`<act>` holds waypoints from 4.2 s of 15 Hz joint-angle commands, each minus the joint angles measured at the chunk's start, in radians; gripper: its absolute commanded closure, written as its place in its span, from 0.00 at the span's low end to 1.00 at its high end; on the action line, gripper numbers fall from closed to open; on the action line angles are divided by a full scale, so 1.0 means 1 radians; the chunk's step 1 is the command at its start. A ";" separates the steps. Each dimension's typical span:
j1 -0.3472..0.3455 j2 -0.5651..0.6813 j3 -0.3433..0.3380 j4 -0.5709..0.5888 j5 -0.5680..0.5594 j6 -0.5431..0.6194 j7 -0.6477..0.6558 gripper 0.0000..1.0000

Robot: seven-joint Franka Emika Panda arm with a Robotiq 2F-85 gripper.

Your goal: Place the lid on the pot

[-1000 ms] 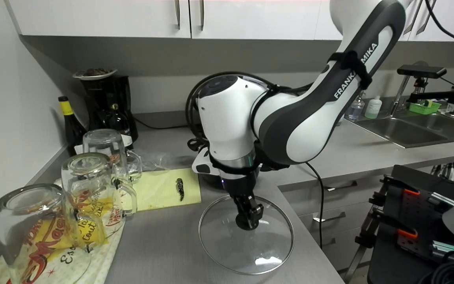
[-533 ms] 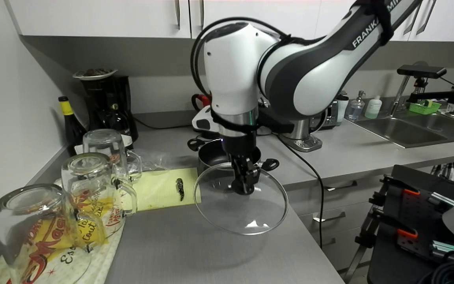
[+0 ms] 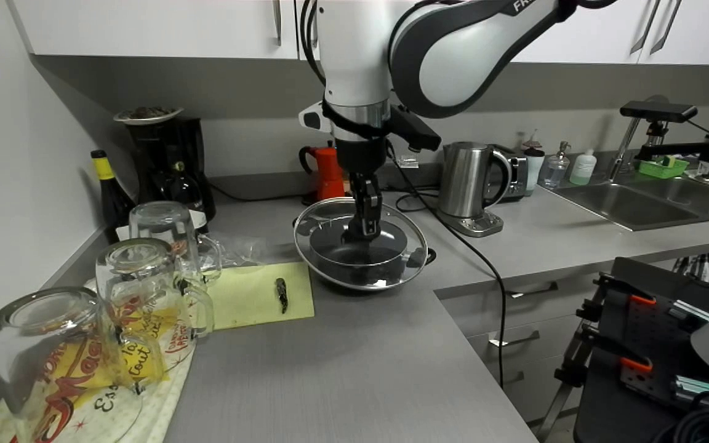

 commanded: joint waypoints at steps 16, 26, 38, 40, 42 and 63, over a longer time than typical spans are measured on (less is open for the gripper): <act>-0.127 0.277 -0.122 0.480 0.198 -0.200 0.110 0.75; -0.145 0.425 -0.149 0.622 0.239 -0.246 0.167 0.75; -0.164 0.522 -0.144 0.739 0.309 -0.331 0.160 0.75; -0.169 0.531 -0.145 0.748 0.313 -0.332 0.159 0.75; -0.173 0.538 -0.144 0.756 0.318 -0.333 0.158 0.75; -0.181 0.546 -0.136 0.737 0.334 -0.324 0.151 0.75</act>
